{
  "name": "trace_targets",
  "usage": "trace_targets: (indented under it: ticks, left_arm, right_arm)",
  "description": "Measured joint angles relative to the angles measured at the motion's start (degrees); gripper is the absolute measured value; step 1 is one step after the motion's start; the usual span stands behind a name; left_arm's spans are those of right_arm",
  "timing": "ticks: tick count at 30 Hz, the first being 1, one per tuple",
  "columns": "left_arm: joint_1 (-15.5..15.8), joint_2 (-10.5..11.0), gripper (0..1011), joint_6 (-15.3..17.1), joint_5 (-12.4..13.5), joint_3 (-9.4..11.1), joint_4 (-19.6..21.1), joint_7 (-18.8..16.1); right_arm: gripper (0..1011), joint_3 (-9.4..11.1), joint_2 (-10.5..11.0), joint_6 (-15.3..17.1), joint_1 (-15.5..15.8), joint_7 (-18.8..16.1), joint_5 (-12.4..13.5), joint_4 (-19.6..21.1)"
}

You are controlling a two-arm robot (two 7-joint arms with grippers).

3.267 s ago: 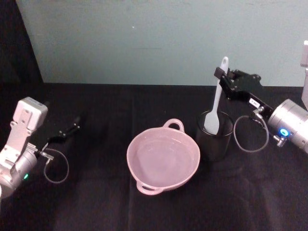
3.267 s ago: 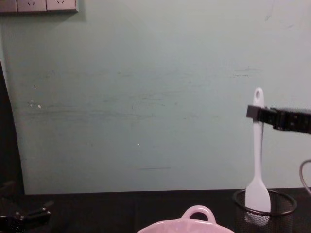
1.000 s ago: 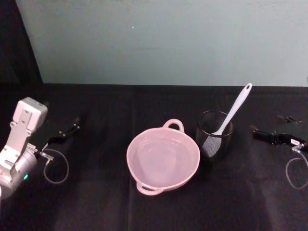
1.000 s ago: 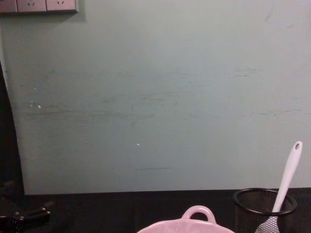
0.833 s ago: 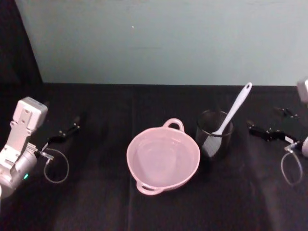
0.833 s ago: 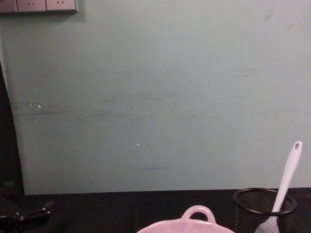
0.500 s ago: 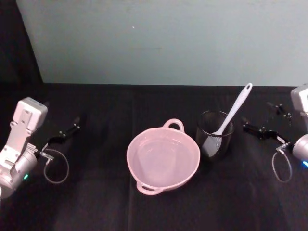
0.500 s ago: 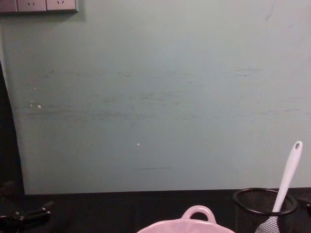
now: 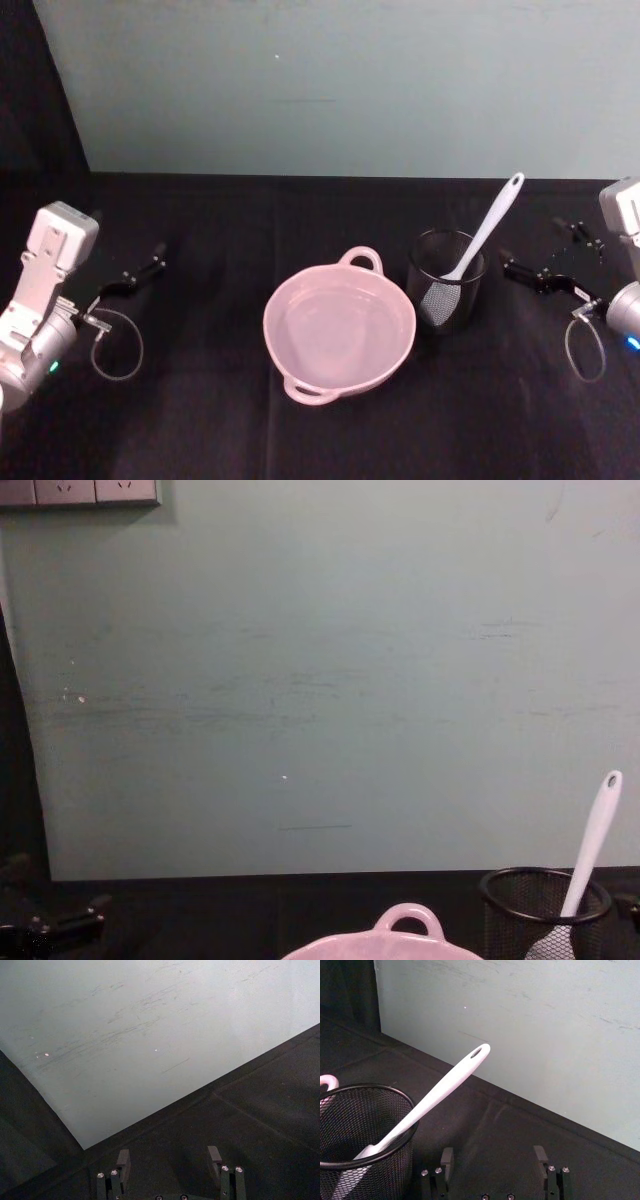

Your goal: Use the one hand to pick up the spoon and stir the clear water in the bowl.

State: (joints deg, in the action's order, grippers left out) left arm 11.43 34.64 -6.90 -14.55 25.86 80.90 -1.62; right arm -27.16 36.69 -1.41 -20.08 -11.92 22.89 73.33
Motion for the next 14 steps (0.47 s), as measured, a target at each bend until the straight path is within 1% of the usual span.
trace_targets:
  ticks: [14]
  left_arm:
    - [0.00,0.00,1005,0.00,0.00,0.00,0.00,0.00]
  right_arm:
    - [1002,0.09,0.07,-0.07,0.07,-0.10,0.22,0.10]
